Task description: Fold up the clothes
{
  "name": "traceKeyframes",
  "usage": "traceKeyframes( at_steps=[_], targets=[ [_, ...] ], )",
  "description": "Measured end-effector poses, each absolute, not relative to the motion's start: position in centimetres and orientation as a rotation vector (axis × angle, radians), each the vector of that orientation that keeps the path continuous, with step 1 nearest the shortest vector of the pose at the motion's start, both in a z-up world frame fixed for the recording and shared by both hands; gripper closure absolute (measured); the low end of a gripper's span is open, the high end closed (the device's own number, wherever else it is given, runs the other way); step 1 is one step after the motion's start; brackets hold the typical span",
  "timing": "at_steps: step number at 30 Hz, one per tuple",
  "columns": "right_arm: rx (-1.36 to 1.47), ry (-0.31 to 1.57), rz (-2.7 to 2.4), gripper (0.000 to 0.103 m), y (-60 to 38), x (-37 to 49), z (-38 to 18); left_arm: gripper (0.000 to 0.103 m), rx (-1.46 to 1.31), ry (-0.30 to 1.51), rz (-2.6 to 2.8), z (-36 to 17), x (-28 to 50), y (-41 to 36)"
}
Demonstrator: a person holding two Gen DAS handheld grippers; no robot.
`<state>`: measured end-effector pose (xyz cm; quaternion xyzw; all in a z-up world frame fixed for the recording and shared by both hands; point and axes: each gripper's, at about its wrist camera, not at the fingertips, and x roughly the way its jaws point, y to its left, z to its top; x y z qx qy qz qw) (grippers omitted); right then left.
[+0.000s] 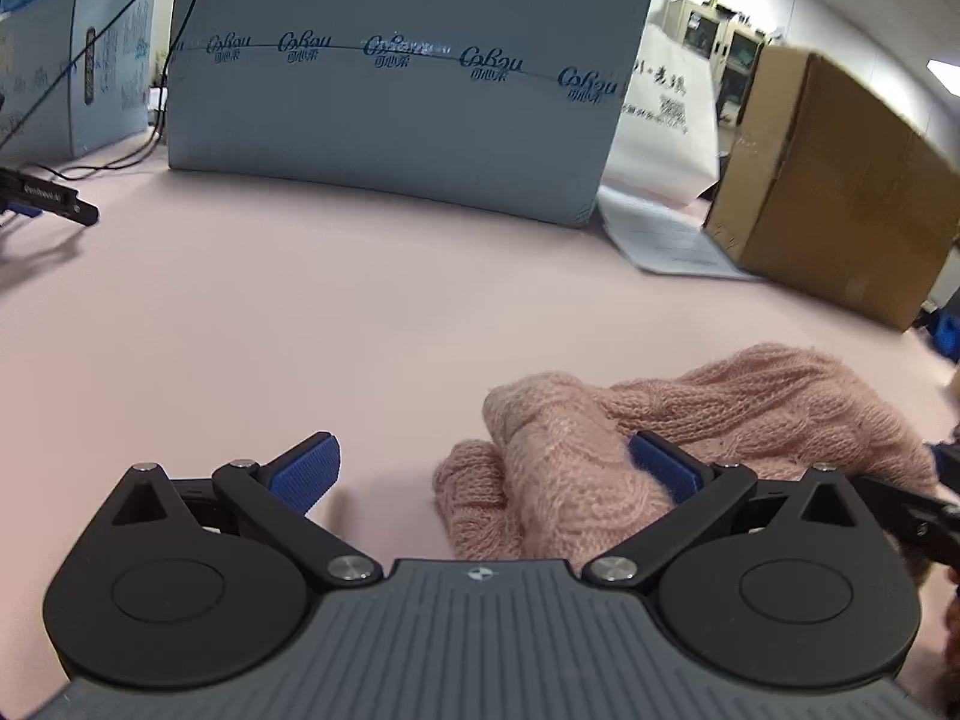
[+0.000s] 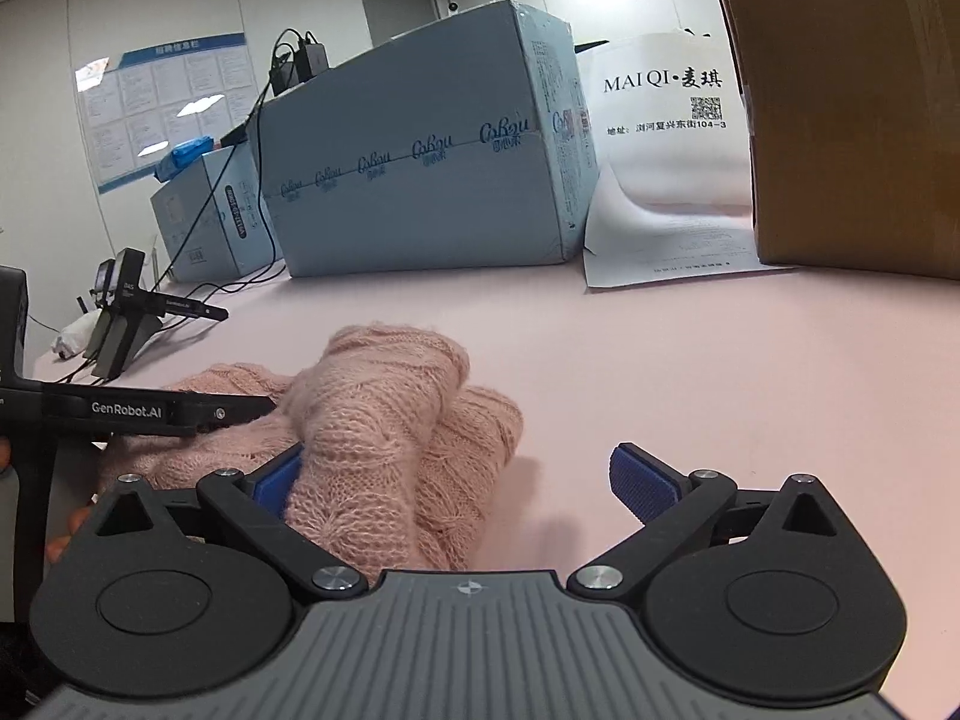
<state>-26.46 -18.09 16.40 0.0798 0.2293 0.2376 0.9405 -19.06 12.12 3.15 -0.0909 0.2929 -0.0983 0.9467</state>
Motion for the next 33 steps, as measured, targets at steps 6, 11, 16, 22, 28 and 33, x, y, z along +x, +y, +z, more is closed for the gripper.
traceKeyframes(
  at_steps=[6, 11, 16, 22, 28, 33],
  targets=[
    [0.316, 0.378, 0.49, 0.0, -19.6, -27.2, 17.4, 0.0, -0.161, 0.465, -0.095, 6.9, -22.1, 14.5],
    [0.619, 0.535, 0.534, 0.0, -22.1, -24.9, 15.8, 0.0, -0.176, 0.638, -0.189, 5.7, -20.2, 14.9],
    [0.743, 0.664, 0.556, 0.0, -22.6, -23.4, 14.4, 0.0, -0.381, 0.786, -0.288, 2.6, -17.6, 15.8],
    [0.685, 0.678, 0.536, 0.0, -21.1, -23.0, 14.3, 0.0, -0.458, 0.796, -0.343, 2.5, -16.7, 15.4],
    [0.663, 0.677, 0.523, 0.0, -19.3, -22.6, 14.4, 0.0, -0.415, 0.814, -0.373, 2.5, -16.0, 11.3],
    [0.679, 0.685, 0.555, 0.0, -18.6, -22.2, 14.1, 0.0, -0.463, 0.86, -0.373, 2.5, -14.8, 10.2]
  ],
)
